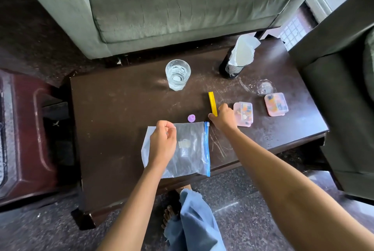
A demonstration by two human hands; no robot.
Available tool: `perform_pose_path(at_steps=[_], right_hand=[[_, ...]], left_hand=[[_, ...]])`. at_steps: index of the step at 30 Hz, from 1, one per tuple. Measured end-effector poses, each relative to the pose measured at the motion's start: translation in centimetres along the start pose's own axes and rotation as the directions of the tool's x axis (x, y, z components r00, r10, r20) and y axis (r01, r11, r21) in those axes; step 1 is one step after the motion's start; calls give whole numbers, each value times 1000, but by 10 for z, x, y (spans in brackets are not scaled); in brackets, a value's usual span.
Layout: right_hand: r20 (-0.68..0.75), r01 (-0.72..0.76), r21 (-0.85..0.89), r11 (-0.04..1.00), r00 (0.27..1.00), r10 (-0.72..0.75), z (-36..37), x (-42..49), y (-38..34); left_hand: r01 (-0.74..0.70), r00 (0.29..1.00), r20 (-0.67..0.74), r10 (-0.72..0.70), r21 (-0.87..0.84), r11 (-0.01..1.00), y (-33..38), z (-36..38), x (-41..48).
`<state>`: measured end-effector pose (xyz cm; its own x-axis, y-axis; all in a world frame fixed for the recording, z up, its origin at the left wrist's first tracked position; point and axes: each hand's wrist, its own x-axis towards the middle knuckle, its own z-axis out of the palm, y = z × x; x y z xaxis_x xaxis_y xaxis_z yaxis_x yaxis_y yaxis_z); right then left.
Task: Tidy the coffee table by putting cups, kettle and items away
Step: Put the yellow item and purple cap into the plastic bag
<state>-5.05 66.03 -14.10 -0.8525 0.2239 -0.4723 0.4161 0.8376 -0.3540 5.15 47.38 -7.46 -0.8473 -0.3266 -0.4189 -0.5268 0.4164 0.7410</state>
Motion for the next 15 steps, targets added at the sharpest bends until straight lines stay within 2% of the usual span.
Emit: perform_pose_path(at_steps=[6,9,12,15], right_hand=[[-18,-20,-22,1000,1000,20,11,5,3],[-81,-2,39,999,997,5,8,4,3],[-208,106,41,994,974,-95,2,-10,-6],[-275,273,36,961,927,-253,-6,-35,-28]], left_hand=[[32,999,-3,-33,-35,999,0,0,12],[27,999,-15,-28,-75,997,3,-5,20],[27,998,-46,-32,-109,994,2,-17,25],[47,995,-84,-60,-147,988,-3,-38,26]])
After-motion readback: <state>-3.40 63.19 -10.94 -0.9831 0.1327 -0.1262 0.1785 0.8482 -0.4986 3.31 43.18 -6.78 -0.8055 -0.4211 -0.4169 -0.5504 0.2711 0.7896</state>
